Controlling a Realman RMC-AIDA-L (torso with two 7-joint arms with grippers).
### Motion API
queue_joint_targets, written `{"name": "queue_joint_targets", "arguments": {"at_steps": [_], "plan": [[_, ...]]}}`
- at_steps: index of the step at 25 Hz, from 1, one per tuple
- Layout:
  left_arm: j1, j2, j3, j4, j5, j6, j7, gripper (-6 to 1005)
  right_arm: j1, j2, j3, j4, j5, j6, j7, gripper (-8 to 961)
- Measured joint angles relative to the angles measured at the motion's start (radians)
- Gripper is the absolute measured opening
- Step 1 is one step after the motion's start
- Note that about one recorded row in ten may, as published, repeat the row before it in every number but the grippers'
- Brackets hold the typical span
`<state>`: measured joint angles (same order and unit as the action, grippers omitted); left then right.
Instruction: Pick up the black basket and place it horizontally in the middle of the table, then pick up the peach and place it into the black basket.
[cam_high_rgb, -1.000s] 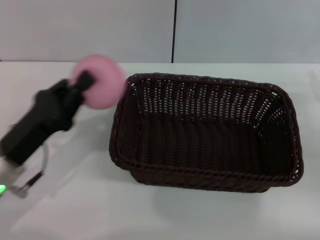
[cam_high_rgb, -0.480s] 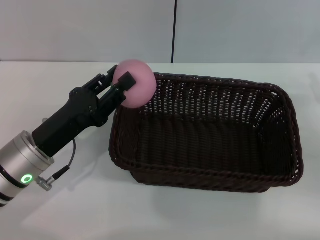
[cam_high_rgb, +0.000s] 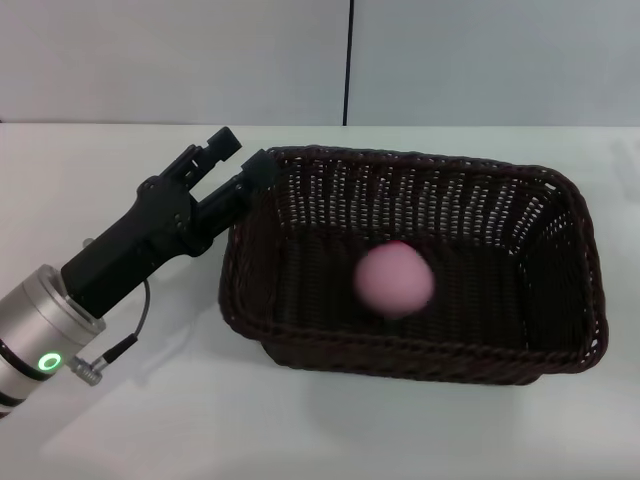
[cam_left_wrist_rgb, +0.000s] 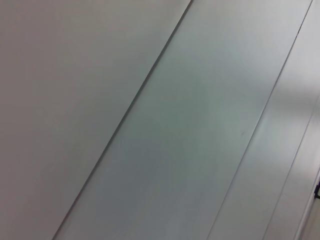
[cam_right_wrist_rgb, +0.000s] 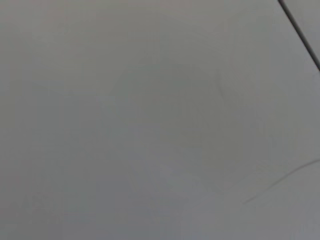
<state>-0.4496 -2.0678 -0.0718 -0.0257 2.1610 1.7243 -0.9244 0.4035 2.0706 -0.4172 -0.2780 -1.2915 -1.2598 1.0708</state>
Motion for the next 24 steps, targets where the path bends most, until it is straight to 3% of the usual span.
{"name": "queue_joint_targets", "arguments": {"at_steps": [3,6,11,15,17,24], "plan": [[0.009,0.002,-0.005,0.002,-0.001,0.013,0.003,810,0.003,-0.001,0.000,0.009,0.000,0.001,-0.012,435],[0.019,0.003,-0.019,0.006,-0.005,0.016,0.007,809,0.003,0.000,0.008,0.009,0.001,0.002,-0.012,435],[0.135,0.001,-0.264,-0.011,-0.012,0.042,0.130,806,-0.001,0.001,0.030,0.010,0.001,0.002,-0.012,435],[0.157,0.000,-0.306,-0.023,-0.013,0.044,0.156,804,-0.005,0.002,0.049,0.010,0.002,0.002,-0.012,435],[0.211,0.000,-0.418,-0.041,-0.013,0.042,0.196,802,-0.006,0.002,0.053,0.010,0.002,0.002,-0.012,435],[0.243,0.005,-0.487,-0.034,-0.014,0.044,0.195,800,-0.007,0.002,0.064,0.010,0.002,0.002,-0.012,435]]}}
